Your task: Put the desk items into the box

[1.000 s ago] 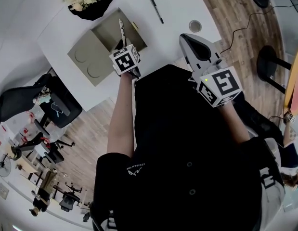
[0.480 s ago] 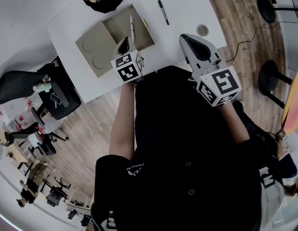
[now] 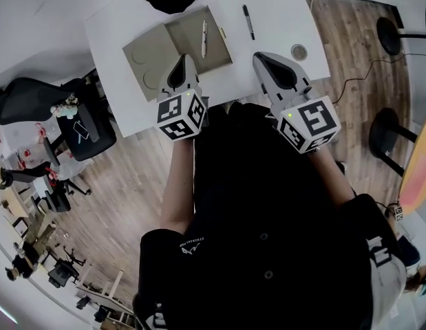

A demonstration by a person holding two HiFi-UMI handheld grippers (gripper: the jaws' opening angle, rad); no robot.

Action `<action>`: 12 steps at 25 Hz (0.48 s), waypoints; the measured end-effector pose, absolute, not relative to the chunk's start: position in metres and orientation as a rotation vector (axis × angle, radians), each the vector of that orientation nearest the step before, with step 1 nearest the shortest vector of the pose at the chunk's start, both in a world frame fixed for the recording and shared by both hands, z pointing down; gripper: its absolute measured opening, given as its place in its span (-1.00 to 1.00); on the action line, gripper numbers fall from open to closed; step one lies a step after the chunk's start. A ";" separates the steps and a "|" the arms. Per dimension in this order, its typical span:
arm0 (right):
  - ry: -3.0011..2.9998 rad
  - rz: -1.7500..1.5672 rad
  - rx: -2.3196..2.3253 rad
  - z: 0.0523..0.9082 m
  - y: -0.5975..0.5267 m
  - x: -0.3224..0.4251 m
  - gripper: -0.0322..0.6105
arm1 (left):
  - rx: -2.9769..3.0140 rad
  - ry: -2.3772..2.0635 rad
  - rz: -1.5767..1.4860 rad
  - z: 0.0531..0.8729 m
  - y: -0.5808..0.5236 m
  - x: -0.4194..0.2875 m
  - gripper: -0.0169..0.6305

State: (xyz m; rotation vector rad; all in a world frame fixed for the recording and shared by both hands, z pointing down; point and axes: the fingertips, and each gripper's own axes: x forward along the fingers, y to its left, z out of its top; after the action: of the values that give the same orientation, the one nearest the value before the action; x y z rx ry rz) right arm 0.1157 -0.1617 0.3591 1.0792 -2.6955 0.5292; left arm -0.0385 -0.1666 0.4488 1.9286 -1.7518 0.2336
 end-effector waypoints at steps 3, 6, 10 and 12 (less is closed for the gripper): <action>-2.726 0.514 1.030 0.355 -0.158 0.101 -0.90 | 1.927 -1.798 0.175 0.426 -0.150 -0.051 -0.92; -2.744 0.502 0.995 0.349 -0.154 0.090 -0.90 | 1.938 -1.850 0.134 0.402 -0.132 -0.062 -0.92; -2.776 0.484 0.940 0.343 -0.149 0.075 -0.90 | 1.974 -1.931 0.105 0.372 -0.109 -0.072 -0.92; -2.792 0.466 0.904 0.341 -0.145 0.067 -0.90 | 1.986 -1.967 0.098 0.362 -0.098 -0.075 -0.92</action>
State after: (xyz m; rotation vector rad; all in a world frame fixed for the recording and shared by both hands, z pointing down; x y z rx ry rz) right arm 0.0669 -0.1453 0.3412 0.9035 -2.7917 0.4663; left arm -0.0748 -0.0975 0.3621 1.9860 -1.9675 0.0979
